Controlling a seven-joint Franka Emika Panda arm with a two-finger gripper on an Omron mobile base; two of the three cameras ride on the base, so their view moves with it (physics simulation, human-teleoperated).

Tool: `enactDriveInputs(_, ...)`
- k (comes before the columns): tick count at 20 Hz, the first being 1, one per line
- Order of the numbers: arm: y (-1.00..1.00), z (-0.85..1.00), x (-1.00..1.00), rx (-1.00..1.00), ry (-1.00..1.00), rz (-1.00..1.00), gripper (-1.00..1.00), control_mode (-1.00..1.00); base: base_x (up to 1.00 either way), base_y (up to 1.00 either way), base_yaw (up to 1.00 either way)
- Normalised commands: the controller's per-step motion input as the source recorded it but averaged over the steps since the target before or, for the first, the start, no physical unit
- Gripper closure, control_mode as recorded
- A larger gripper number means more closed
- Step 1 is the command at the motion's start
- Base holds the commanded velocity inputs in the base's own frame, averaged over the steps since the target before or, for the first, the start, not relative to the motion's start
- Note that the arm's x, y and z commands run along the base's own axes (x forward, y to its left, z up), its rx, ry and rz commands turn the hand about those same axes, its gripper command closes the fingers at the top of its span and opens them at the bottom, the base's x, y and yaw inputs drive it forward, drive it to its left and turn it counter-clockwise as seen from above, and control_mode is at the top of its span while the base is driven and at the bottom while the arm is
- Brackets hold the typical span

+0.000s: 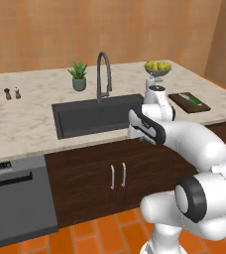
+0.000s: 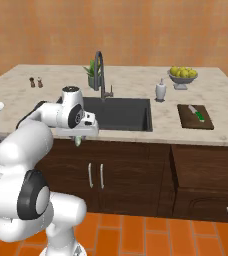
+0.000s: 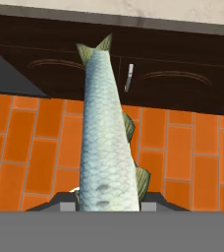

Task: Pick up the knife from the drawer and place it on the cutting board. Then place the meat from the plate to the cutting board.

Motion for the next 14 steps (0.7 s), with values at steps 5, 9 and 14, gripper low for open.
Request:
enactDriveInputs(5, 0.0, 0.0, 0.0, 0.0, 0.0, 0.0, 1.0, 1.0, 0.36, -0.65, -0.25)
enactDriveInputs(9, 0.0, 0.0, 0.0, 0.0, 0.0, 0.0, 1.0, 1.0, 0.83, 0.1, -0.23)
enactDriveInputs(14, 0.0, 0.0, 0.0, 0.0, 0.0, 0.0, 1.0, 1.0, 0.88, -0.02, -0.28)
